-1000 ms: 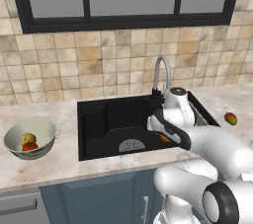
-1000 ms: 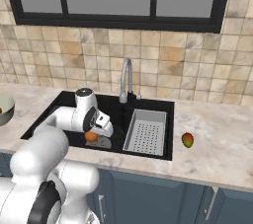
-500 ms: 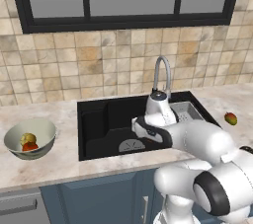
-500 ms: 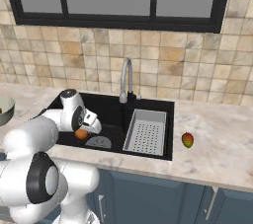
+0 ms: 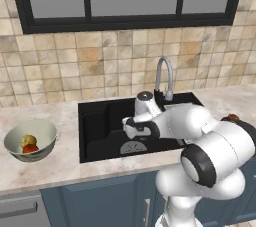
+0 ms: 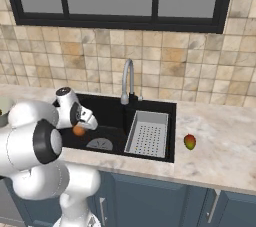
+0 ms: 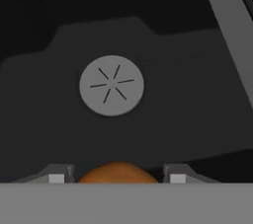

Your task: There is a mixed pile of frozen fruits and vegetables on the counter. Locate all the frozen vegetables and place the items in a bowl on the counter. Take all the frozen fruits and defrost them in a running sink.

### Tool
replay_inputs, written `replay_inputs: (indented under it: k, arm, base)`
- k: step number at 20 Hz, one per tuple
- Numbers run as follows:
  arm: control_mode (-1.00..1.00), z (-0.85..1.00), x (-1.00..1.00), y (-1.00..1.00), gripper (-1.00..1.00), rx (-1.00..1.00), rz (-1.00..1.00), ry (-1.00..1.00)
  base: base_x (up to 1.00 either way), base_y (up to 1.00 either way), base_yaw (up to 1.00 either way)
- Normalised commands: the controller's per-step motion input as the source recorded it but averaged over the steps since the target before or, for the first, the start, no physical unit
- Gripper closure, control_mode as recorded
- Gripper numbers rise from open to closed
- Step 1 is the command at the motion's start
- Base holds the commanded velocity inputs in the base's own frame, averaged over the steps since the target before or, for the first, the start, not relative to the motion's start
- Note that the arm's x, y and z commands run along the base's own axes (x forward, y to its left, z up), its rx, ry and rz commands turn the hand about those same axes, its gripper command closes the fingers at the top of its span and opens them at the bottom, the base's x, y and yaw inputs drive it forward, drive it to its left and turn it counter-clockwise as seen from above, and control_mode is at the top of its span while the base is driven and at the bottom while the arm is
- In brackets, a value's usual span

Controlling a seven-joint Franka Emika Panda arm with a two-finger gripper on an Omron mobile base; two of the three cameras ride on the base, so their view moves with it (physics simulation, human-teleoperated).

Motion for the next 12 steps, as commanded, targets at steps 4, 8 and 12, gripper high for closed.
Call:
replay_inputs:
  k: [4,8,12]
  arm:
    - [-1.0,-0.42,0.16,0.06,1.0,-0.03,0.0,0.0]
    - [-1.0,-0.3,0.2,0.0,1.0,0.0,0.0,0.0]
    - [-1.0,-0.28,0.29,0.0,1.0,0.0,0.0,0.0]
  base:
    - [0.0,0.0,0.0]
    - [0.0,0.0,0.0]
    - [0.0,0.0,0.0]
